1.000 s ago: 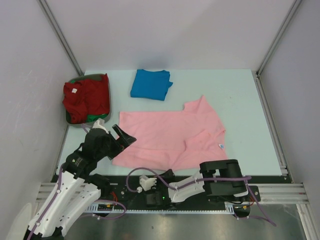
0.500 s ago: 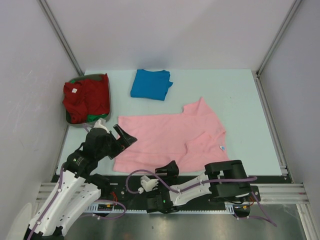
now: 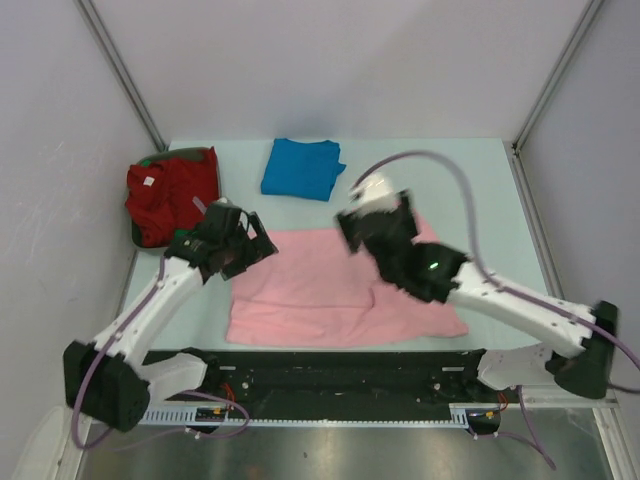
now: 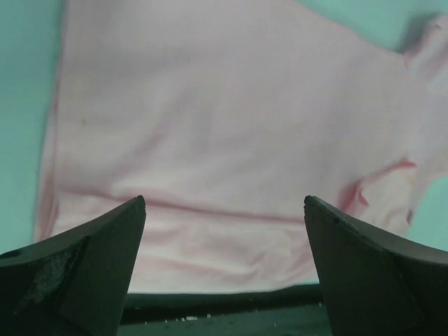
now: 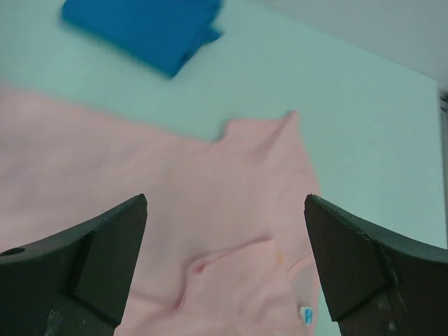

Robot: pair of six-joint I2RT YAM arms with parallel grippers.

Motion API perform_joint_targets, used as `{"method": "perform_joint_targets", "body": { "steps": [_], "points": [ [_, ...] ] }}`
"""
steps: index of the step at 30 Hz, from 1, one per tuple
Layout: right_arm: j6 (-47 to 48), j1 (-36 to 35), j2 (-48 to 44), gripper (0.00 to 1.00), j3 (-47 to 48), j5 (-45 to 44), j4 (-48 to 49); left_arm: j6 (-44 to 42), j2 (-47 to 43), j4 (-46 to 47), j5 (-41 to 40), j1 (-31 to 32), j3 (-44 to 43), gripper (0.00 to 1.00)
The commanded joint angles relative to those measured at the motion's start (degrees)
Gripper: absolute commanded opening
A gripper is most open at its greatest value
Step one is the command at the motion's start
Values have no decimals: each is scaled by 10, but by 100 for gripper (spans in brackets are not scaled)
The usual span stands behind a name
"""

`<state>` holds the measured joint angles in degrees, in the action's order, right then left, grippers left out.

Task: Fold and stack the t-shirts
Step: Fold the tshirt

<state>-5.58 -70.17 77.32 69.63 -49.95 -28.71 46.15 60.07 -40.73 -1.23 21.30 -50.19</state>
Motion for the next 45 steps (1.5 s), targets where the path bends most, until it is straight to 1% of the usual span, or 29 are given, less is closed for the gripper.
{"method": "perform_joint_targets", "body": {
  "steps": [1,2,3,4,5,6,7,9,12,16,19,23,25,28,31,33,36,37,39,43,45],
  "points": [
    [-30,196,-94,100,12,94,61,-56,114,22,-56,-38,-91,100],
    [-38,229,-99,100,13,114,66,-71,176,15,-62,-43,-111,100],
    [-47,278,-103,100,14,146,68,-91,207,-2,-95,-42,-162,100],
    [-57,305,-106,100,15,172,72,-102,241,-15,-111,-44,-188,100],
    [-77,325,-106,100,15,207,74,-113,273,-39,-123,-44,-212,99],
    [-82,340,-104,100,15,246,74,-124,332,-50,-137,-47,-237,99],
    [-83,354,-99,100,15,257,78,-135,355,-53,-136,-48,-275,98],
    [-80,352,-92,100,15,262,81,-149,417,-62,-153,-50,-326,97],
    [-81,353,-78,100,15,268,81,-165,468,-39,-155,-57,-349,96],
    [-80,355,-74,100,8,276,81,-179,521,9,-94,-90,-362,94],
    [-71,354,-75,100,-6,293,89,-193,557,1,-98,-112,-391,94],
    [-63,353,-72,100,-25,302,96,-200,579,-36,-88,-162,-431,93],
    [-63,349,-73,100,-37,304,105,-210,571,-38,-96,-180,-430,93],
    [-63,346,-68,100,-41,310,116,-227,556,-41,-89,-236,-424,93],
    [-59,343,-60,100,-41,312,122,-226,533,-26,-72,-249,-398,93],
    [-61,343,-57,100,-41,311,125,-222,514,-7,-39,-246,-372,93],
    [-61,342,-57,100,-41,308,126,-216,490,6,-25,-218,-345,93],
    [-61,343,-58,100,-41,306,126,-214,487,8,-22,-194,-340,93],
    [-63,343,-60,100,-41,305,127,-210,481,13,-11,-178,-327,93],
    [-65,343,-62,100,-41,309,127,-207,497,7,-3,-148,-327,92],
    [-66,343,-61,100,-41,308,125,-207,508,0,2,-143,-335,89]
  ]
}}
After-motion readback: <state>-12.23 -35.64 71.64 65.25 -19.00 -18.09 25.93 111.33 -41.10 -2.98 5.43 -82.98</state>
